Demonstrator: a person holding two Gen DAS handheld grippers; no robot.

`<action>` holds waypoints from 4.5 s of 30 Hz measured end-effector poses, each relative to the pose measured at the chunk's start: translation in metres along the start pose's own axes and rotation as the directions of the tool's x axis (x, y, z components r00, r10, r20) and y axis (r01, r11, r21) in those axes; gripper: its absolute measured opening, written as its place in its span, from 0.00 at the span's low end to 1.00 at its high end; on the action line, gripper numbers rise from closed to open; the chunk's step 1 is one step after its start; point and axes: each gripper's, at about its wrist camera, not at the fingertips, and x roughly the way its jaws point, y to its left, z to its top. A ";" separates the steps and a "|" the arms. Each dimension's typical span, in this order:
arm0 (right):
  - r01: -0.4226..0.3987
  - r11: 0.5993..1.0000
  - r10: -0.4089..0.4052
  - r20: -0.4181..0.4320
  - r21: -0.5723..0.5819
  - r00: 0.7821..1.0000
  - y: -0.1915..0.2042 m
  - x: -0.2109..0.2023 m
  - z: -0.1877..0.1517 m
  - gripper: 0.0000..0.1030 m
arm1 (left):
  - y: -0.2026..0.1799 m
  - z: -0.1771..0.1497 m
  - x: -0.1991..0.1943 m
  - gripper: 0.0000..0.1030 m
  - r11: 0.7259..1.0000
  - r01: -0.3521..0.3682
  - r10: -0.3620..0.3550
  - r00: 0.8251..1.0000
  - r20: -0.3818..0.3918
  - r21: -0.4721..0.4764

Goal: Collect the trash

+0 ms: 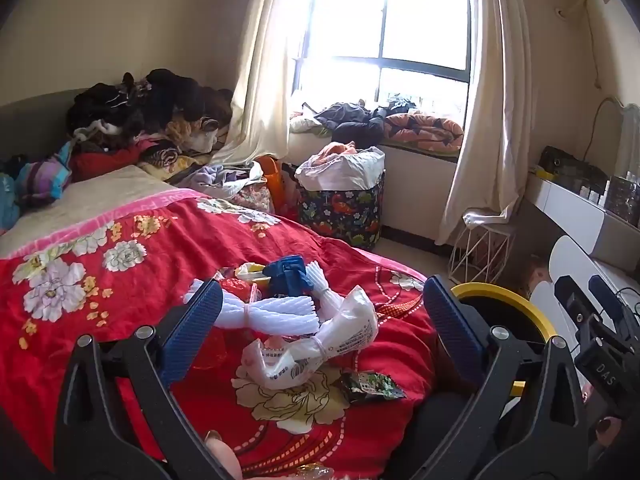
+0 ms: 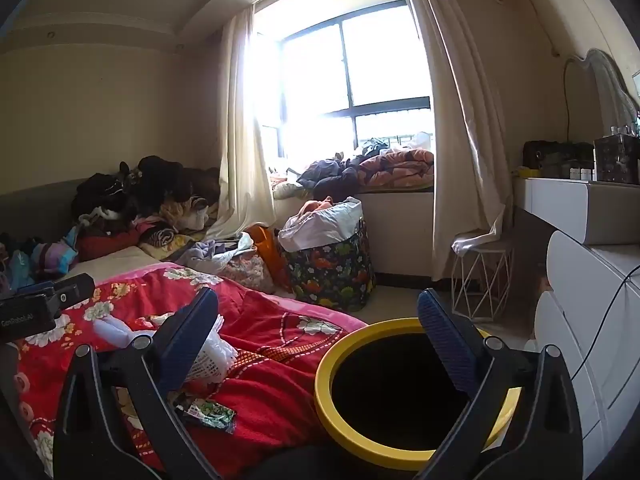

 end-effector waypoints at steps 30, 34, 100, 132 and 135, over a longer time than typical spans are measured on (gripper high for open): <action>0.001 1.000 -0.001 0.008 0.016 1.000 0.000 0.001 -0.005 0.94 | 0.002 0.005 -0.003 0.90 1.000 0.004 -0.004 1.000 -0.001 -0.012; 0.000 1.000 0.000 0.007 0.016 1.000 -0.001 0.000 -0.004 0.94 | 0.002 0.005 -0.003 0.90 1.000 0.005 -0.005 1.000 0.003 -0.011; -0.337 0.939 0.318 -0.196 -0.072 0.928 0.051 0.036 -0.017 0.94 | 0.048 0.004 0.006 0.90 0.985 -0.117 0.118 0.993 0.002 -0.123; -0.356 0.932 0.341 -0.483 0.064 0.806 0.096 0.182 -0.035 0.94 | 0.136 -0.006 0.109 0.88 0.949 -0.172 0.098 0.957 -0.272 -0.265; -0.356 0.932 0.339 -0.521 0.071 0.783 0.101 0.192 -0.044 0.84 | 0.135 -0.012 0.113 0.81 0.950 -0.167 0.086 0.952 -0.293 -0.264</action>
